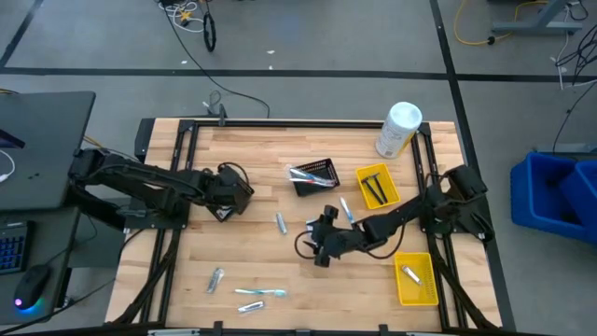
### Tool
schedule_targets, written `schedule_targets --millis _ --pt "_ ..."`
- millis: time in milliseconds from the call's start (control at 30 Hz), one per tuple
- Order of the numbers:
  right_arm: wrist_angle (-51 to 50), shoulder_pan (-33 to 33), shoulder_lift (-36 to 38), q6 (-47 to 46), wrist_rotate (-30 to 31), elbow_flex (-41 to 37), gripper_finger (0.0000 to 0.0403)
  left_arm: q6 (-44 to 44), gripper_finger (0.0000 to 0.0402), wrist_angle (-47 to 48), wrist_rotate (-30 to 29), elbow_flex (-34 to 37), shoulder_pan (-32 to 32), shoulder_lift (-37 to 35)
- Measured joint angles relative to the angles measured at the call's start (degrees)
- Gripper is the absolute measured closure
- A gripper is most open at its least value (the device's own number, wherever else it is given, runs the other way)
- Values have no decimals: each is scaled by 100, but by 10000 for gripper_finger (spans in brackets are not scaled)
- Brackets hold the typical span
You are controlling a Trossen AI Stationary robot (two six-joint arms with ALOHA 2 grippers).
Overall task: Pick & Place Travel size toiletries
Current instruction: Put the blue toothbrush into the right black basket
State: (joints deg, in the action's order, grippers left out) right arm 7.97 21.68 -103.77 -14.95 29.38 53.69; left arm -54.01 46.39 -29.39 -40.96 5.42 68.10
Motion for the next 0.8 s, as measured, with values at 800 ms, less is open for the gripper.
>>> schedule_targets --millis 800 --pt "-3909 -537 556 -2743 -566 387 167 565 260 -3377 -406 -3 2006 616"
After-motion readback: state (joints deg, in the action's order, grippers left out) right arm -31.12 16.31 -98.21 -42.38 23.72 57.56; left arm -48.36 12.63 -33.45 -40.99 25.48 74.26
